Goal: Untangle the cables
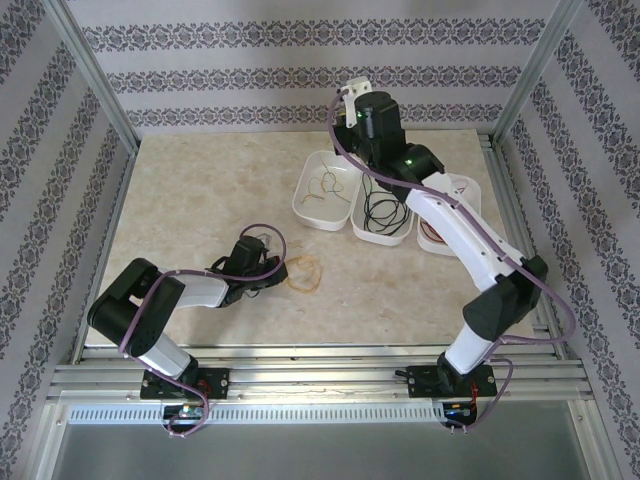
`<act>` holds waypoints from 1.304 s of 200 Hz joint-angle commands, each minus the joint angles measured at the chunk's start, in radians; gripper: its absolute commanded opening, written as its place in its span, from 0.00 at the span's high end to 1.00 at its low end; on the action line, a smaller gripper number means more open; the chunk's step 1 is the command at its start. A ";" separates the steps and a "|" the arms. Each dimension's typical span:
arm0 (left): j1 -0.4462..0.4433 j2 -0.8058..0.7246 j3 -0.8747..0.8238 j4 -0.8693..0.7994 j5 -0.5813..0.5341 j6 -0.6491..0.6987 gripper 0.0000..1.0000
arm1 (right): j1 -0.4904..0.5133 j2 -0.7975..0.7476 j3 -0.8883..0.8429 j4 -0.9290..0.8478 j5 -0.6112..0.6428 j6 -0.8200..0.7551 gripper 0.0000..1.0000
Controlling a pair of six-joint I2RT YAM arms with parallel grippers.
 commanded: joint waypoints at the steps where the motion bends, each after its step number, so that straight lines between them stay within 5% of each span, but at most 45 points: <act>1: -0.021 -0.019 -0.014 -0.016 0.020 0.003 1.00 | -0.019 0.029 0.038 -0.027 -0.056 0.061 1.00; 120: -0.021 -0.052 -0.017 -0.036 0.006 0.010 1.00 | -0.058 0.112 0.007 -0.088 -0.139 0.143 1.00; 261: -0.020 -0.065 -0.021 -0.039 0.003 0.010 1.00 | -0.111 0.486 0.160 -0.221 -0.198 0.206 1.00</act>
